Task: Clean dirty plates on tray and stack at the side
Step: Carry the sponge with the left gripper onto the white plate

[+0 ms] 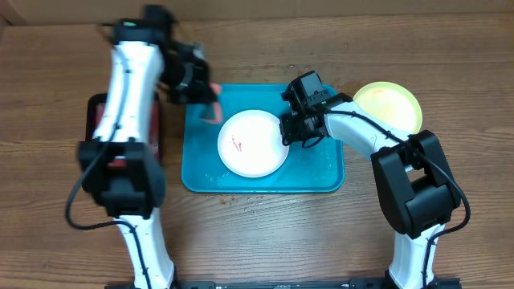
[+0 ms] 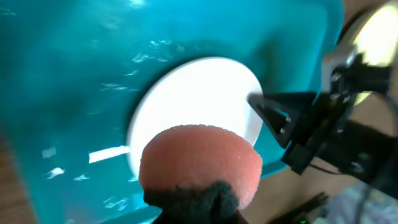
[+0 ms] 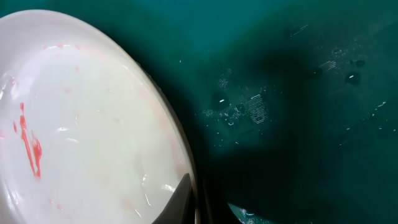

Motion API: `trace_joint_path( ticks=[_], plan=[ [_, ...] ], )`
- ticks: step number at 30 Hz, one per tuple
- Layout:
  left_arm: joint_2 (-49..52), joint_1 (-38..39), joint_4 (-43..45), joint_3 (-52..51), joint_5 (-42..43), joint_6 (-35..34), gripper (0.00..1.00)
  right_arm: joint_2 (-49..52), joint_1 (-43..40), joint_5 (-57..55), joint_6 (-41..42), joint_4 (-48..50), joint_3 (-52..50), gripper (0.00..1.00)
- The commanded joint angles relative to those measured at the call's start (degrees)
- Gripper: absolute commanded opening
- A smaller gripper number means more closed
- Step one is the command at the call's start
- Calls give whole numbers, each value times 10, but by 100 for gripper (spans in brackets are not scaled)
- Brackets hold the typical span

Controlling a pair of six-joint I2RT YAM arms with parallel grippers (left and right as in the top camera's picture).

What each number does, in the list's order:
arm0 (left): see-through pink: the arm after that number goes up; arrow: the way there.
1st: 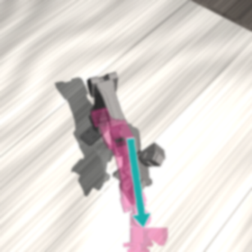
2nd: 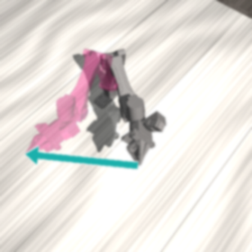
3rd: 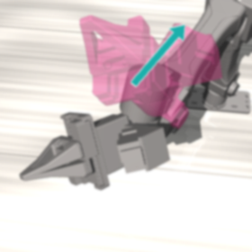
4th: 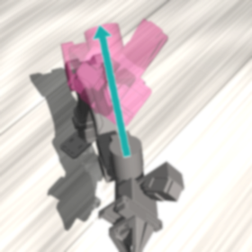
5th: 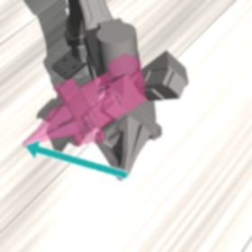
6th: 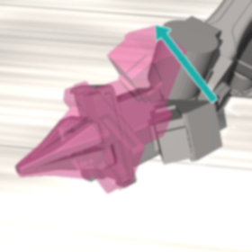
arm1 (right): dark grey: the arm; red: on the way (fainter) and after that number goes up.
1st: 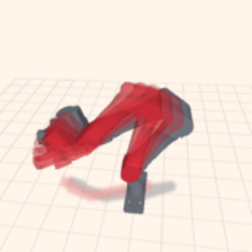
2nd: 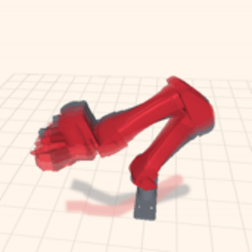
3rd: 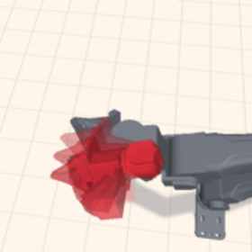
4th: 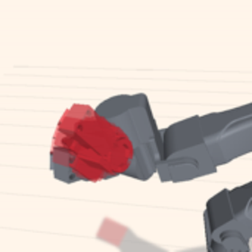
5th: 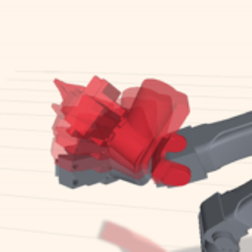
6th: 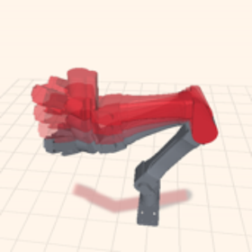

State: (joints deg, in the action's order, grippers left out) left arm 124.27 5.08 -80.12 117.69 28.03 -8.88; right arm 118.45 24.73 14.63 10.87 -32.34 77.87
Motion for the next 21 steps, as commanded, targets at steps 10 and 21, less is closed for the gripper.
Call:
trace_joint_path(
  ticks=[10, 21],
  plan=[
    [-13, 145, 193, -174, -95, -154, 4, 13, 1, -17, 2, 0, -14, 5],
    [-12, 201, 285, -243, -205, -269, 10, 13, 1, -17, 2, -7, -14, 5]
  ],
)
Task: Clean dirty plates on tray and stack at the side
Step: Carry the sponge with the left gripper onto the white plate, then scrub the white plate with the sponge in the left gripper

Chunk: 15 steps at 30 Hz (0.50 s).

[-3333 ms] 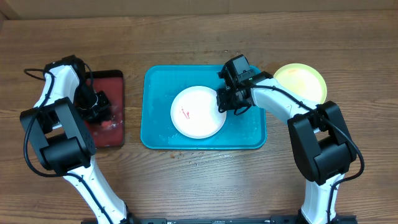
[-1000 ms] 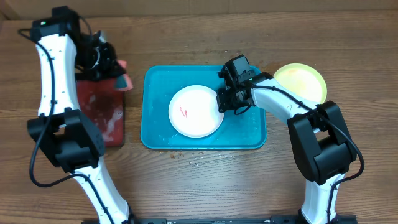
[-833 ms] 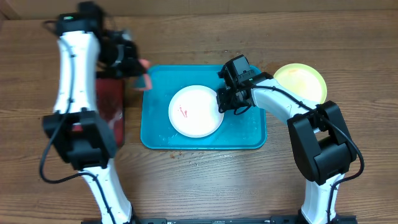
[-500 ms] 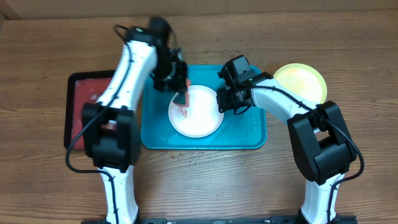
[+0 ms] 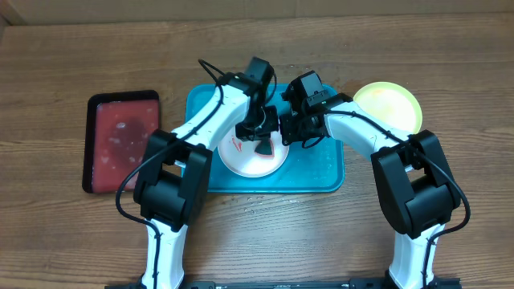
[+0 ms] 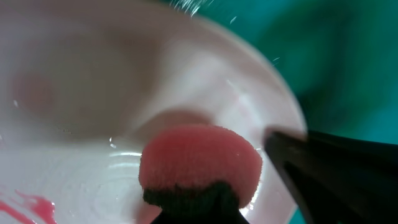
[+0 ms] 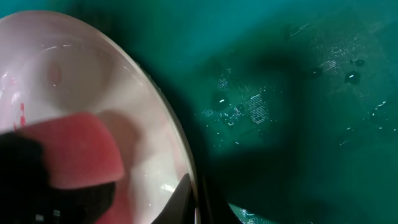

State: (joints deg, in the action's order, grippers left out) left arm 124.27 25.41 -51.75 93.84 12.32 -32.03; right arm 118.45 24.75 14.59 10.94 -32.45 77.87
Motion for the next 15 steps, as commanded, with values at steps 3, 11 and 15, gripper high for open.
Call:
trace_joint_path(
  ticks=[3, 11, 15],
  plan=[
    [-12, -7, 0, -4, -68, -38, 38, 13, 1, -22, 2, -6, -14, 5],
    [-12, -37, -13, 2, -9, -27, 27, 13, 1, -25, 2, -6, -14, 5],
    [-12, -47, -27, 2, 13, -26, 19, 13, 1, -25, 2, -6, -14, 6]
  ],
)
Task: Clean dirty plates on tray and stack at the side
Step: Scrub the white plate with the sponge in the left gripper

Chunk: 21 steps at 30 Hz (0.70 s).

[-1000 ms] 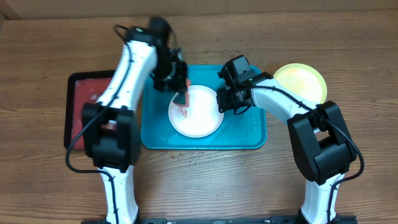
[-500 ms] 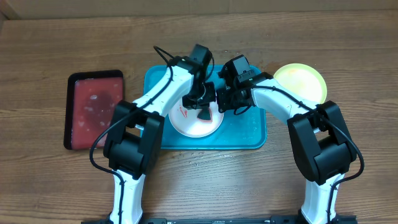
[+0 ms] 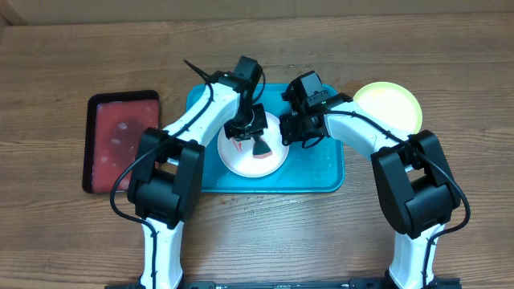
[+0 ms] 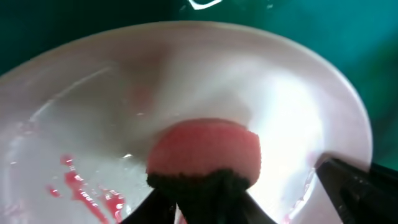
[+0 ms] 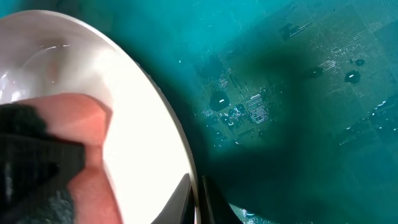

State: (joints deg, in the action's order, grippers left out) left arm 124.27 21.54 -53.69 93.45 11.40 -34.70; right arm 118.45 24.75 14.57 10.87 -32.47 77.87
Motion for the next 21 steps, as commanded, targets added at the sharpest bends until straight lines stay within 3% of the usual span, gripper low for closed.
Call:
trace_joint_path(
  ticks=[1, 3, 9, 13, 16, 21],
  plan=[
    [-12, -9, -12, 6, 22, 0, 13, 13, 1, -25, 2, -5, -14, 6],
    [-12, -9, -17, 6, 11, 4, 4, 13, 1, -25, 2, -5, -14, 6],
    [-12, -11, -22, 6, -147, 5, 4, 13, 1, -25, 2, -7, -14, 6],
    [-12, -15, -22, 6, -247, 56, 4, 13, 1, -25, 2, -8, -14, 6],
    [-14, -19, -29, 14, -271, 92, 4, 13, 1, -25, 2, -8, -14, 6],
    [-14, -23, -44, 55, -248, 95, 4, 13, 1, -25, 2, -5, -14, 8]
  ],
)
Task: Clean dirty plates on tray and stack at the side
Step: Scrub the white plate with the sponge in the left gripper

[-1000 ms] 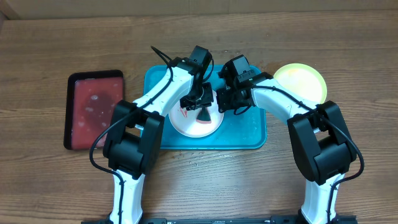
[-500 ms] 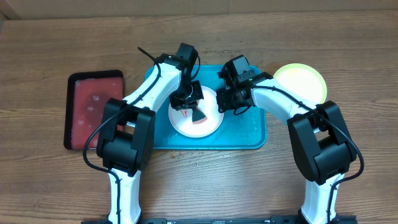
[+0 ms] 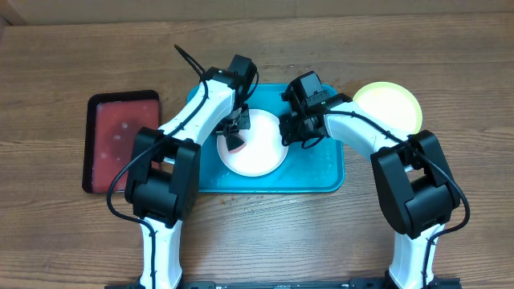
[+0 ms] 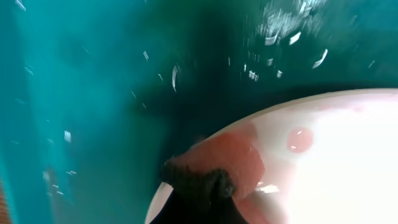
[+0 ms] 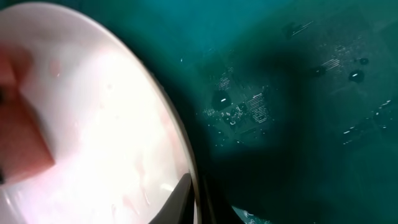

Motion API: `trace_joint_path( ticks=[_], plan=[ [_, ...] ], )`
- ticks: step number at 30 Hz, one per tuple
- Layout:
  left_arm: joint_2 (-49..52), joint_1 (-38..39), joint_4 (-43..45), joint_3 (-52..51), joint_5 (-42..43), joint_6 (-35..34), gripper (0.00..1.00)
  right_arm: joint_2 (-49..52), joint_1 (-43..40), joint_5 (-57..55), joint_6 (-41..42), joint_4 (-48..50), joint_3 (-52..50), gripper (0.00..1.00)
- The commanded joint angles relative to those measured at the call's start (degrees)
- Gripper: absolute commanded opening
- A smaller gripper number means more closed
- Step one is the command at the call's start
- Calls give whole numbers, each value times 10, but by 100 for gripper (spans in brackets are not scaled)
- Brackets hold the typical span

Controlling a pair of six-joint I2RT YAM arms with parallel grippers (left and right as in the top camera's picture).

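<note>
A white plate (image 3: 261, 148) lies in the teal tray (image 3: 321, 172). My left gripper (image 3: 235, 138) is shut on a pink sponge (image 4: 227, 158) and presses it onto the plate's left edge (image 4: 323, 155). In the right wrist view the sponge (image 5: 22, 143) shows at the far left of the plate (image 5: 106, 112). The plate's face carries only a faint pink wet film. My right gripper (image 3: 287, 128) is shut on the plate's right rim, one finger over it and one under (image 5: 196, 193).
A yellow-green plate (image 3: 388, 106) sits on the table right of the tray. A dark tray of red liquid (image 3: 120, 140) lies to the left. Water drops dot the teal tray floor (image 5: 298, 93).
The sponge was at the plate's lower middle and is now at its left edge. The red streak that showed beside it can no longer be seen. The right gripper has stayed on the rim.
At first my left gripper held the sponge over the tray's far left corner, and the plate bore a red streak. Then the sponge was on the plate's middle, then lower down beside the streak. Now it sits where the streak was. The right gripper held the rim throughout.
</note>
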State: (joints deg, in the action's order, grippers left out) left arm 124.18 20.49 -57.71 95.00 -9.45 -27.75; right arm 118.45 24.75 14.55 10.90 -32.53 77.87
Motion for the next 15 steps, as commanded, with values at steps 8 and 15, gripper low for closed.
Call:
trace_joint_path(
  ticks=[8, 15],
  plan=[
    [-10, -9, -4, 74, 240, 24, 4, 13, 1, -25, 2, 2, -14, 9],
    [0, -1, -6, 47, 248, 24, 4, 13, 1, -25, 2, 3, -14, 9]
  ],
)
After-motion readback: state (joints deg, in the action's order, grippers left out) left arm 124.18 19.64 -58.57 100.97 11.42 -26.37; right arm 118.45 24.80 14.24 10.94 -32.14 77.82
